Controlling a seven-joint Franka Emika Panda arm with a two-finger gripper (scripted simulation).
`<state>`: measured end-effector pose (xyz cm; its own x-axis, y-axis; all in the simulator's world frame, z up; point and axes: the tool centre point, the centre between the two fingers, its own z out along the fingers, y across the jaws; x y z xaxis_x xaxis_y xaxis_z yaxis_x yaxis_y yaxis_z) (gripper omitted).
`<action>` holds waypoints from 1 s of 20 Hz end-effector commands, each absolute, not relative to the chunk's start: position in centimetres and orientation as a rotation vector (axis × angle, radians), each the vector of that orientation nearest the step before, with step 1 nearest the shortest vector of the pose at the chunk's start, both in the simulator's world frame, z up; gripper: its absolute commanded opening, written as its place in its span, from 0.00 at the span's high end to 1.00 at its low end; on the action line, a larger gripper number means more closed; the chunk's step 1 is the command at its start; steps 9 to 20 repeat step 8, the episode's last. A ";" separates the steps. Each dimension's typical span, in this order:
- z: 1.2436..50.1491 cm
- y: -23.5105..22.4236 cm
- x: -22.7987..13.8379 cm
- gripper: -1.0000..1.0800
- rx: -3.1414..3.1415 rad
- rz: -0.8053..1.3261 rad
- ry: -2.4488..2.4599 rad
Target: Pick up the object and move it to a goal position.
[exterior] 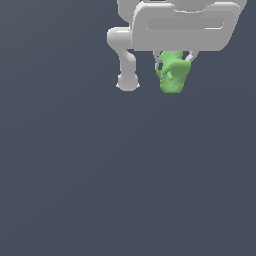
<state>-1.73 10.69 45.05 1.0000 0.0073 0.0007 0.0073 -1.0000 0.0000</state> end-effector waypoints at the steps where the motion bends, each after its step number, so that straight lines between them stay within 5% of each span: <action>1: 45.7 11.0 -1.7 1.00 3.141 0.000 0.011; 20: 46.2 11.2 -1.5 1.00 3.141 0.000 0.011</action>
